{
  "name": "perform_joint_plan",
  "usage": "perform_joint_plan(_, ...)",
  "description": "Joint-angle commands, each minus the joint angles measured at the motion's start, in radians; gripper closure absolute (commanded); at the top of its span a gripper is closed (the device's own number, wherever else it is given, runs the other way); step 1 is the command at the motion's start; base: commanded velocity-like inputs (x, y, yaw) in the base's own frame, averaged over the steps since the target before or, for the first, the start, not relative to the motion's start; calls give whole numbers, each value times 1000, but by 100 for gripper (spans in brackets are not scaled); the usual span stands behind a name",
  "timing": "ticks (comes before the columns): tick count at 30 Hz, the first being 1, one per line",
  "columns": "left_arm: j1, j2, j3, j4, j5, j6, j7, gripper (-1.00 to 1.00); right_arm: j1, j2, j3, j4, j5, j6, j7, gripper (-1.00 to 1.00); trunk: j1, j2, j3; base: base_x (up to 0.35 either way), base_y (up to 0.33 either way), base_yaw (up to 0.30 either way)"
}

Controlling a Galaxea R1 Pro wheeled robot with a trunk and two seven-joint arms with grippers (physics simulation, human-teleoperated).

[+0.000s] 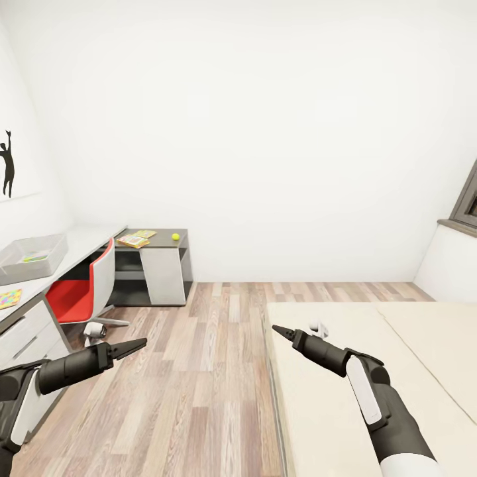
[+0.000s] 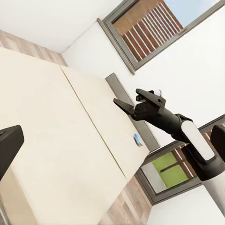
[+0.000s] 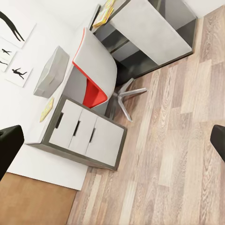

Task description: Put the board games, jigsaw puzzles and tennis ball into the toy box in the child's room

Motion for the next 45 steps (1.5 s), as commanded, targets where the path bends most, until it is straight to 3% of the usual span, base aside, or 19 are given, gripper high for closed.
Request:
perform_joint_plan(1, -1, 1, 0, 0, 2, 10, -3, -100, -1, 1, -3, 0, -1, 7, 3, -100, 1, -2, -2, 0, 0, 0)
perform_joint_plan(45, 0, 1, 3, 0, 4, 10, -4, -100, -1, 0, -5, -2, -1, 7, 3, -100, 1, -2, -2, -5, -44, 0)
